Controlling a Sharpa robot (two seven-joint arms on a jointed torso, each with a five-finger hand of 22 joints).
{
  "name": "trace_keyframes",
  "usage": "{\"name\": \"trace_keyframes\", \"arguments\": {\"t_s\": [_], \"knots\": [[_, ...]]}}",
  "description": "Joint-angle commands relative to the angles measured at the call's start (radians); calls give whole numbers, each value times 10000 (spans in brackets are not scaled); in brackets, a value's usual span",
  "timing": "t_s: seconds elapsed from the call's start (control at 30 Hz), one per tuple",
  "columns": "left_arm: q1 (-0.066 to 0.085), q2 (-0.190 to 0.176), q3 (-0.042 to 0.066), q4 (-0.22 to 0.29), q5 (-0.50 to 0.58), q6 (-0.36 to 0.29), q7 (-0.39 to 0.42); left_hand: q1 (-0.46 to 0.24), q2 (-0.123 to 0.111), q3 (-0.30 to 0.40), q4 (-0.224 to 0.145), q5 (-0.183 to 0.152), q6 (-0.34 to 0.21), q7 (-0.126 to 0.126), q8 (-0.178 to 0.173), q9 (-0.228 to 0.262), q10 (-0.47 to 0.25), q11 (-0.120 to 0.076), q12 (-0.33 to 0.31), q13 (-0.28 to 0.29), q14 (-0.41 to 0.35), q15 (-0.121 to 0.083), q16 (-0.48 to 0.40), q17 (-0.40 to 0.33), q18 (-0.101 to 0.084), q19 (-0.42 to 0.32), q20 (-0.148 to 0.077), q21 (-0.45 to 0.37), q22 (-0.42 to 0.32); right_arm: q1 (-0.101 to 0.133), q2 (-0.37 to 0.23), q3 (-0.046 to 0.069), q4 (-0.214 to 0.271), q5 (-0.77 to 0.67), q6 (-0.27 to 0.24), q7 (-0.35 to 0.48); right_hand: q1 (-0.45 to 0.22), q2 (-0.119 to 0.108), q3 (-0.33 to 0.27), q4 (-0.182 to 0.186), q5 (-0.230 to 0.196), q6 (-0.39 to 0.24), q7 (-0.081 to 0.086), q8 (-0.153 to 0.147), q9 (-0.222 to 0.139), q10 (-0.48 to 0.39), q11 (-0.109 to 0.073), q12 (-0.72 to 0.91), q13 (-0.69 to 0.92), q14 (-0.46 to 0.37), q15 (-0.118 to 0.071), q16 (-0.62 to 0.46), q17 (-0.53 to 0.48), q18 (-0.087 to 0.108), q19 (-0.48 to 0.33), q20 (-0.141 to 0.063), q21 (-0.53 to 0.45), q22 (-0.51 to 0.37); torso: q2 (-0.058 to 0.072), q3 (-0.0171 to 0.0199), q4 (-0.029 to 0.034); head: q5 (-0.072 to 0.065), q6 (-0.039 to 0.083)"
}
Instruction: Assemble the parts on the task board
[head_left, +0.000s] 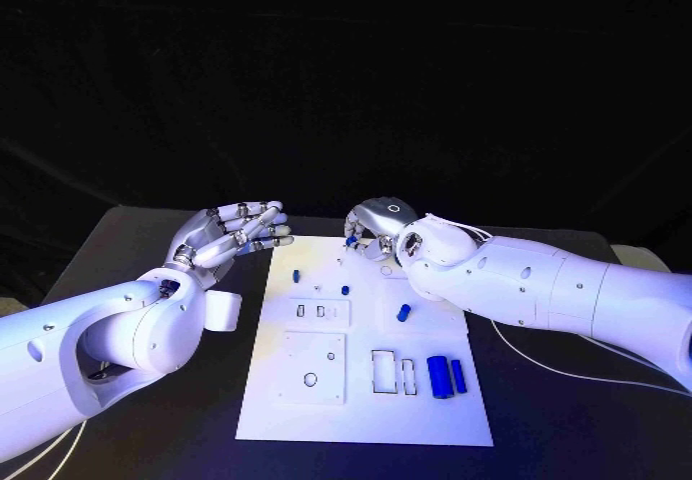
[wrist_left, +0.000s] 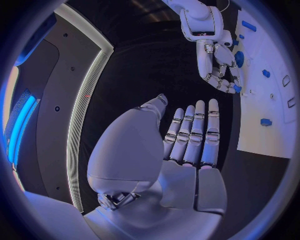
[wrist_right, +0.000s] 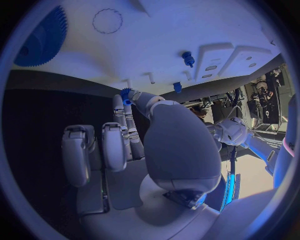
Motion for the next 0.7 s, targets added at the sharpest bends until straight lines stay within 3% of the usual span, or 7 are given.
{"name": "trace_keyframes", "arguments": {"t_s": [0.03,0.7], "knots": [[22,25,12,34,-46,182,53,-39,-35,62,-21,-66,-60,427,-65,-9,-28,53,-58,-9,32,48,-51,10,62,54,9,37,-9,-17,71,-1,-94,7,295,26,-119,33,39,25,23,-16,10,24,17,40,29,29,15,451,-44,55,-12,-61,571,-64,30,1623,7,-8,5,-16,-13],[74,74,15,18,-46,183,36,-36,-29,86,-40,-70,-67,420,-78,-15,-30,51,-79,-6,31,49,-60,20,61,59,9,32,-19,-118,540,-10,-620,100,464,56,-207,3,35,47,-59,-71,19,10,46,15,41,-4,27,449,-33,62,-12,-57,558,-52,21,1611,54,-10,16,51,3]]}}
